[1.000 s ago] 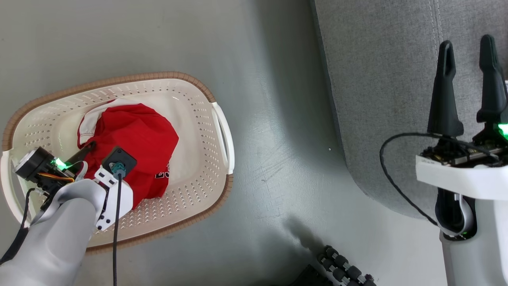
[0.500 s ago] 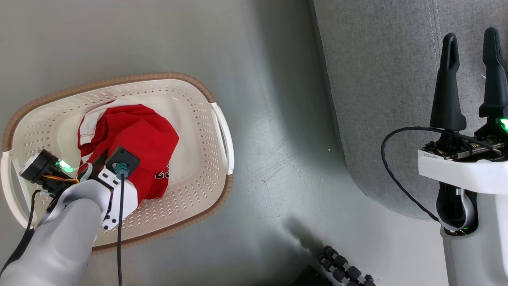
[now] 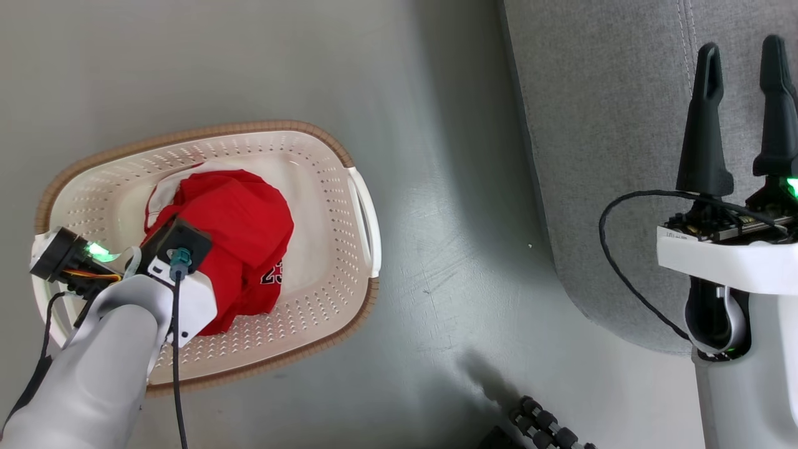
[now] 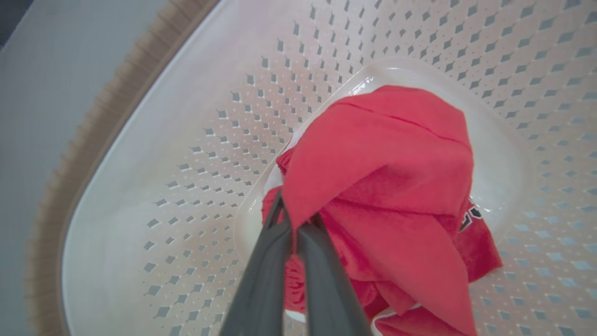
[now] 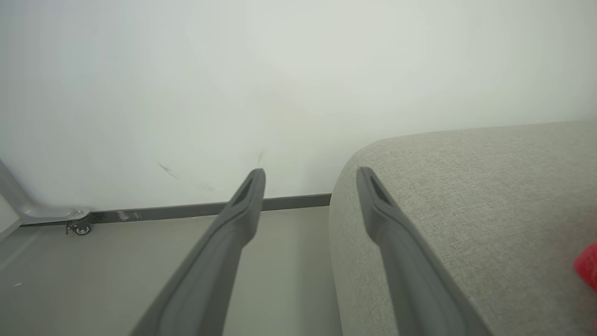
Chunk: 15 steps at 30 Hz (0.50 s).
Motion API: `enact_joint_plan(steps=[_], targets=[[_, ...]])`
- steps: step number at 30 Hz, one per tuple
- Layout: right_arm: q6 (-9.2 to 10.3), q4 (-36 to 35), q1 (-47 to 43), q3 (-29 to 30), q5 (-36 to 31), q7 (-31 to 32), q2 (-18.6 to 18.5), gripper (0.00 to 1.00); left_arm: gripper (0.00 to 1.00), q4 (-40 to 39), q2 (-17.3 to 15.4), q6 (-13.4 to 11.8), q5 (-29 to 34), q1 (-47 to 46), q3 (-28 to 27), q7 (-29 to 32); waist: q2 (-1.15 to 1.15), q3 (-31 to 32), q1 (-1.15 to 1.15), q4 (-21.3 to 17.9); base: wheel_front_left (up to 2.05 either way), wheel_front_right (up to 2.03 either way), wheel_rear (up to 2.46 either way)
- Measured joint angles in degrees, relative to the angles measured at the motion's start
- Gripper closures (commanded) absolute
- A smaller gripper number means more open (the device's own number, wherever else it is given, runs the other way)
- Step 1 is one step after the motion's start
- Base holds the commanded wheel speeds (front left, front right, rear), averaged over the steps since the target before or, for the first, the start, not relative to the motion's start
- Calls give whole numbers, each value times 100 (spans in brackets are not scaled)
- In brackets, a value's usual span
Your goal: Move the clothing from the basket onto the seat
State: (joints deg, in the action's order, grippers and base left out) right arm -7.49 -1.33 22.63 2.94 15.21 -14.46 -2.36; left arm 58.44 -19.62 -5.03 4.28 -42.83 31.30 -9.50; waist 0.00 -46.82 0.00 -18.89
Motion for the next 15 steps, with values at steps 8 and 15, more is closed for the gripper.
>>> enact_joint_plan(steps=[8, 15], targets=[[0, 36, -1, 8, -1, -1, -1, 0, 100, -82, 16, -30, 100, 2, 135, -252, 0, 139, 0, 101, 0, 0, 0], [0, 132, -1, 8, -2, -8, -2, 0, 100, -241, -2, -129, 82, 33, 98, -374, 0, 287, 0, 201, 0, 0, 0]])
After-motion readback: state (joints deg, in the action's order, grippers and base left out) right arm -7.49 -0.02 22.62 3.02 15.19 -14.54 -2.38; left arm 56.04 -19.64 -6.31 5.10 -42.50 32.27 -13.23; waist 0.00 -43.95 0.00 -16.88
